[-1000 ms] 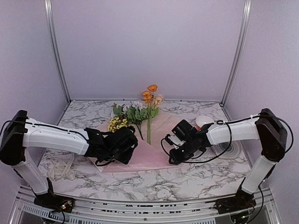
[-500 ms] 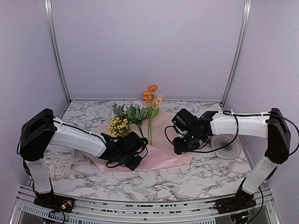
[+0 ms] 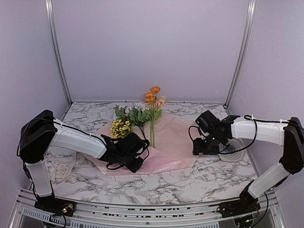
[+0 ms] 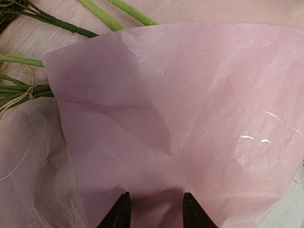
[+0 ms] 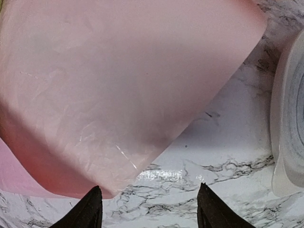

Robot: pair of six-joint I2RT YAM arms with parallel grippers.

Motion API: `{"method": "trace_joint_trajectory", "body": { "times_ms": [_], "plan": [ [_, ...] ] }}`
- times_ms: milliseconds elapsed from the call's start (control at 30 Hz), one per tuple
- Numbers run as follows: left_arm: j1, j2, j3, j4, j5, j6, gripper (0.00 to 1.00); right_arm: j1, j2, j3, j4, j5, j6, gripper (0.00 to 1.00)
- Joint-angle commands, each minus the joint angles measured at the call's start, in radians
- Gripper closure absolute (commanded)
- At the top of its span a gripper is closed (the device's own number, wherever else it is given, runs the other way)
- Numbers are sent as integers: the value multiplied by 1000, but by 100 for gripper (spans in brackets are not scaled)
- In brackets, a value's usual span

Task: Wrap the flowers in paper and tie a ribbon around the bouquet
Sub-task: Pick up the right corner of the flattened wrapping paper from the center of the board.

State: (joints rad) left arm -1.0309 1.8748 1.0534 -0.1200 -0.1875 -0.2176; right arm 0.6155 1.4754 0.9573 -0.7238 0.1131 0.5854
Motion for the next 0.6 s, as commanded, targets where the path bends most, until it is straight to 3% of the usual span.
{"method": "trace_joint_trajectory", "body": {
  "times_ms": [0, 200, 400, 567],
  "plan": [
    [-2, 8, -12, -77, 32, 16, 62, -151, -54, -75, 175, -172, -48, 34],
    [0, 30, 40, -108, 11, -13, 62, -310, 19, -146, 383, -389, -105, 34],
    [-9, 43, 169, -174, 29, 13, 61, -339, 141, -112, 434, -403, -165, 39],
    [-24, 99, 254, -209, 74, 32, 61, -341, 148, -127, 464, -371, -194, 44]
  ]
}}
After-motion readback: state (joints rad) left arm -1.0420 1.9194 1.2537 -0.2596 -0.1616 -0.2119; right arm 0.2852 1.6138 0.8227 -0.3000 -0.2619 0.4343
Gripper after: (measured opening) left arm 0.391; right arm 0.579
